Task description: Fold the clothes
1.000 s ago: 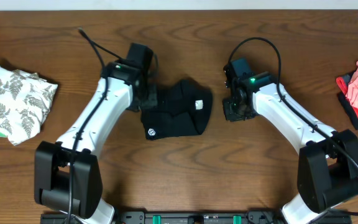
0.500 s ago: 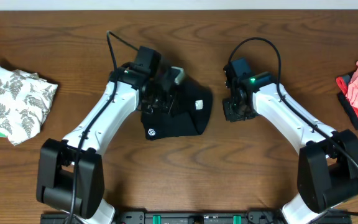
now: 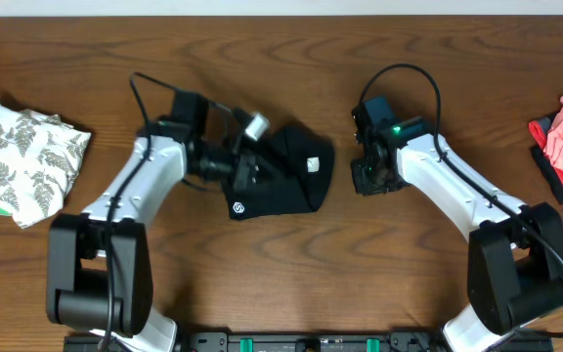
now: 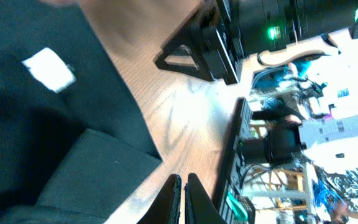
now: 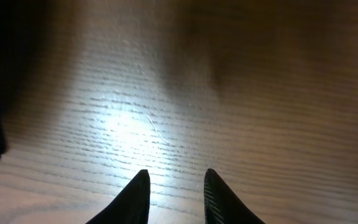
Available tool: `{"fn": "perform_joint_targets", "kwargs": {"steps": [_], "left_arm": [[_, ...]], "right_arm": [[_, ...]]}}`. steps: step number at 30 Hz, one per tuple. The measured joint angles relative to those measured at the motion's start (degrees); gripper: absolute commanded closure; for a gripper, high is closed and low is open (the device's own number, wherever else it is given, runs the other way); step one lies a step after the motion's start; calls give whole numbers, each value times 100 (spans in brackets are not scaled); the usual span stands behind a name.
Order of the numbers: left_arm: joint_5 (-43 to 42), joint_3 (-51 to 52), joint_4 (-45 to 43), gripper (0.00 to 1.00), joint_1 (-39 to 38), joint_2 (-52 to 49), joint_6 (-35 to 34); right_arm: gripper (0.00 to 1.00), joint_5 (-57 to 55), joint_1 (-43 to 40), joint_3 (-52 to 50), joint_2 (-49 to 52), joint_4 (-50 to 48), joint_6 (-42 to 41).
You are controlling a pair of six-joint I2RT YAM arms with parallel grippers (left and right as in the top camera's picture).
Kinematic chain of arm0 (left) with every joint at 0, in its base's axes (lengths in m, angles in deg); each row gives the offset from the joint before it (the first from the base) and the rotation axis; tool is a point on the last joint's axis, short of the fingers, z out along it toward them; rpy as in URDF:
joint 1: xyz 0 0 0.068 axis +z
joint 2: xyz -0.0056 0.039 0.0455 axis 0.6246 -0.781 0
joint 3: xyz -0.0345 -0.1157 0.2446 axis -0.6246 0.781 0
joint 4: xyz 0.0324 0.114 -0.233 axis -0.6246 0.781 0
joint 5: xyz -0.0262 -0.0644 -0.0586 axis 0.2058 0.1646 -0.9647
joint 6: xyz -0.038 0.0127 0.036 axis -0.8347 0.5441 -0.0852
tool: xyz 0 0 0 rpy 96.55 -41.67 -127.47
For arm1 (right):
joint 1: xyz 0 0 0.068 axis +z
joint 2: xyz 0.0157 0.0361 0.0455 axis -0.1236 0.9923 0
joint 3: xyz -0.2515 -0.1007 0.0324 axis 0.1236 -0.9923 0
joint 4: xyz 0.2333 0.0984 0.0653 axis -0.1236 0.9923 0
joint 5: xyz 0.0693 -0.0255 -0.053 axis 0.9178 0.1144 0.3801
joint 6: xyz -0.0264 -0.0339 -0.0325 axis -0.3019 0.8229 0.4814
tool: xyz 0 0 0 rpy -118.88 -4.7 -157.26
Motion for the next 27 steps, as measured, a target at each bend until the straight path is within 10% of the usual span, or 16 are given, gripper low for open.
{"fn": "perform_joint_targets", "kwargs": {"steps": [16,27], "left_arm": [[107,817,-2579,94,-302,-1373,-1414],[-938,656,-2730,83,-260,-1971,-2065]], "right_arm": [[73,-4,0,-28,0,-4,-4],[73,-2,0,-31,0,-7,-4]]}}
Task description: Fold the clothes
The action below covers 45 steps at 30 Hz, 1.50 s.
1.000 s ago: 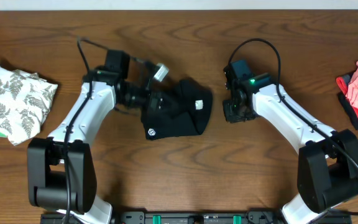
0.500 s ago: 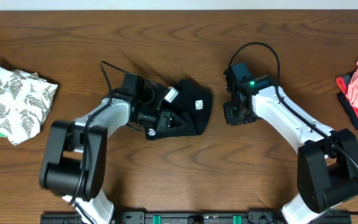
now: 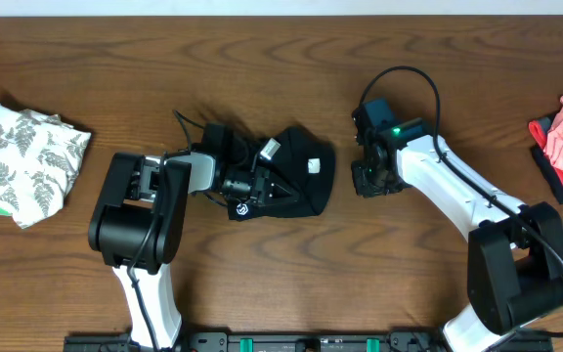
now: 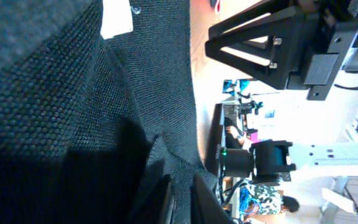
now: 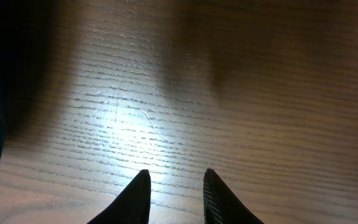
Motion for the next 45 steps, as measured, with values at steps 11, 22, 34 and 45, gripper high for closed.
{"fn": "perform_joint_targets", "kwargs": {"steps": [11,22,34,45], "left_arm": [[205,50,66,83,66,977,-341],[2581,35,-732,83,197,3106,-1521],[4301,35,479,83,1471,3088,-2380],[4529,35,785,83,1781,3082,-2402]], "right_arm": [[73,-2,0,0,0,0,0],[66,568,-2,33,0,-887,328],[57,2579,114,802,-85,-2081,822],[58,2761,662,802,498,-2463,632]]}}
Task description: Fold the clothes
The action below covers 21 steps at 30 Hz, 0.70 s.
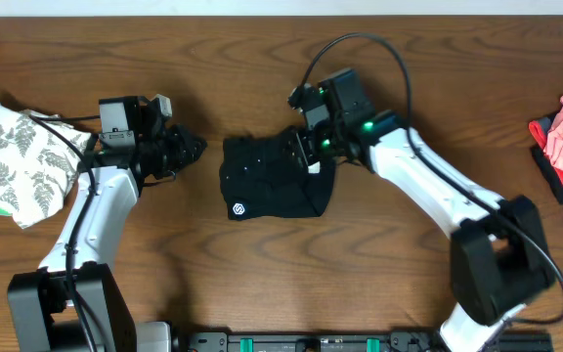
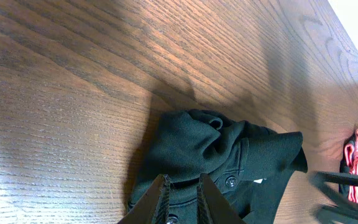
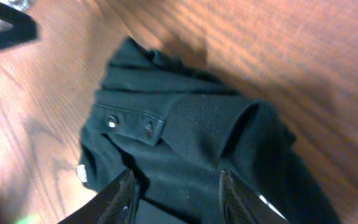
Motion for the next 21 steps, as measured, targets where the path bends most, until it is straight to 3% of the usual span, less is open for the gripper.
{"fn": "perform_joint_targets", "kwargs": {"steps": [18,21], "left_arm": [[0,0,63,83,0,0,55],[0,0,63,83,0,0,55]], "right_arm": [[58,-153,24,0,323,-170,-149],[69,-151,66,0,446,-181,-160]]}}
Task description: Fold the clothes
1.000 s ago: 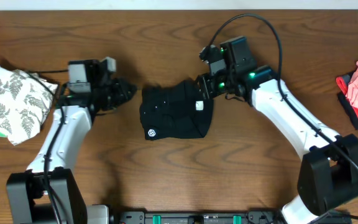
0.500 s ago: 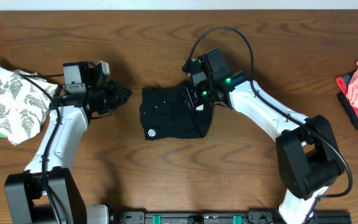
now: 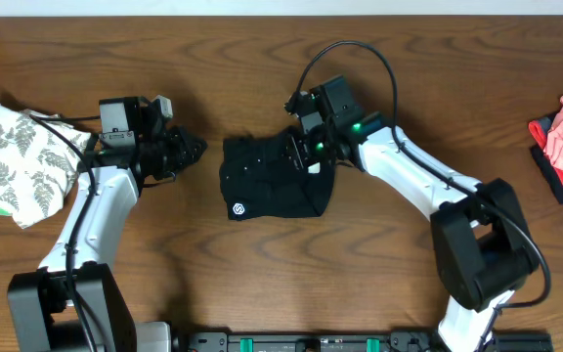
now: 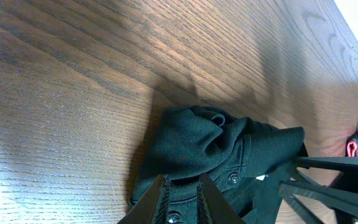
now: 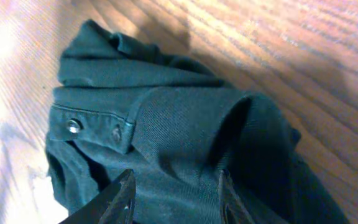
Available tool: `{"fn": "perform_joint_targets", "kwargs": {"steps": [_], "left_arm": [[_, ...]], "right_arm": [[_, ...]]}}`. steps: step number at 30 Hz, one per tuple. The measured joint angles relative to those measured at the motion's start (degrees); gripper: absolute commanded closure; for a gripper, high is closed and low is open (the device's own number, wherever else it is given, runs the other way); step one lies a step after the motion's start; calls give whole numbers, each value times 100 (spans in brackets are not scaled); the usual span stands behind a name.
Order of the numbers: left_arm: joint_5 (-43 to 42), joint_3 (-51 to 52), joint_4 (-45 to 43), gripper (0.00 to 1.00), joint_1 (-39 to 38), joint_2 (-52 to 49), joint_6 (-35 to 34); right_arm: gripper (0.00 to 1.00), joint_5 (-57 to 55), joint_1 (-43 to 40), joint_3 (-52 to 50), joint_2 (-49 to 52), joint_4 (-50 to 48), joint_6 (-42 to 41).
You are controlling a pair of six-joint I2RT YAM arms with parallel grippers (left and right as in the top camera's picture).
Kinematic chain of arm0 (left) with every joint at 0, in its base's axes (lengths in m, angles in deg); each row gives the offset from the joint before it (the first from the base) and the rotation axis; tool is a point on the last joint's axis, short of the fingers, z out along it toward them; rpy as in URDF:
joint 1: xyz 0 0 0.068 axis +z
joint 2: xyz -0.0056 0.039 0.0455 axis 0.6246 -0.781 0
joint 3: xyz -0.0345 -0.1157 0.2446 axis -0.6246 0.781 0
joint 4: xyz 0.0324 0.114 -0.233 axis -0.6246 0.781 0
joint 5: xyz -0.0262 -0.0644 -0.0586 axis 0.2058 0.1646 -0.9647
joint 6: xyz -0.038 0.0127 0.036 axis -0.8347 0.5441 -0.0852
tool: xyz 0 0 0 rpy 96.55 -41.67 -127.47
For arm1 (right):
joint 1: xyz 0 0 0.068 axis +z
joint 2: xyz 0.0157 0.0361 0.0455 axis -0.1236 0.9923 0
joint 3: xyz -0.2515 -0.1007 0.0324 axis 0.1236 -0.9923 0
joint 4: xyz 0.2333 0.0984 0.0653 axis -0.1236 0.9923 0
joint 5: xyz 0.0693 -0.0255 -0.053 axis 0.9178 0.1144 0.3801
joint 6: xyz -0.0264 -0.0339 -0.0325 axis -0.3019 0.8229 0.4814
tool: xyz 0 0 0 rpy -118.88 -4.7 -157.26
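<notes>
A dark green button-up shirt (image 3: 267, 186) lies bunched in a rough rectangle mid-table, a small white logo near its front left corner. Its collar and snap buttons show in the left wrist view (image 4: 216, 146) and the right wrist view (image 5: 166, 118). My left gripper (image 3: 195, 148) hovers just left of the shirt, clear of it, jaws slightly apart (image 4: 182, 199) with nothing between them. My right gripper (image 3: 303, 149) is over the shirt's far right part, jaws wide open (image 5: 176, 199) just above the fabric.
A white leaf-print cloth (image 3: 18, 156) lies at the left edge beside my left arm. Pink and dark clothes are heaped at the right edge. A black cable (image 3: 360, 49) loops above the right arm.
My right gripper has come a little closer to the shirt's far right part, still wide open. The left gripper and the shirt have stayed put.
First my left gripper was shut down at the shirt while the right hung open over bare wood to its right. Then the left lay low against the fabric. Later the left stood clear on the left, slightly open, and the right had crossed over the shirt.
</notes>
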Motion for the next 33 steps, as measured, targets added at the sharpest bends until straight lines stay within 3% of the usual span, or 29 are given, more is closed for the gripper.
{"fn": "perform_joint_targets", "kwargs": {"steps": [4,10,18,24,30,33], "left_arm": [[0,0,0,83,0,0,0],[2,0,2,83,0,0,0],[9,0,11,83,0,0,0],[17,0,35,83,0,0,0],[17,0,39,83,0,0,2],[15,0,46,83,0,0,2]], "right_arm": [[99,-4,59,0,199,-57,-57],[99,66,70,2,236,-31,-179],[98,369,70,2,-39,927,-227],[92,468,87,9,-507,1794,-590],[62,544,341,7,-520,2177,-940],[60,522,535,7,-520,2146,-986]]}}
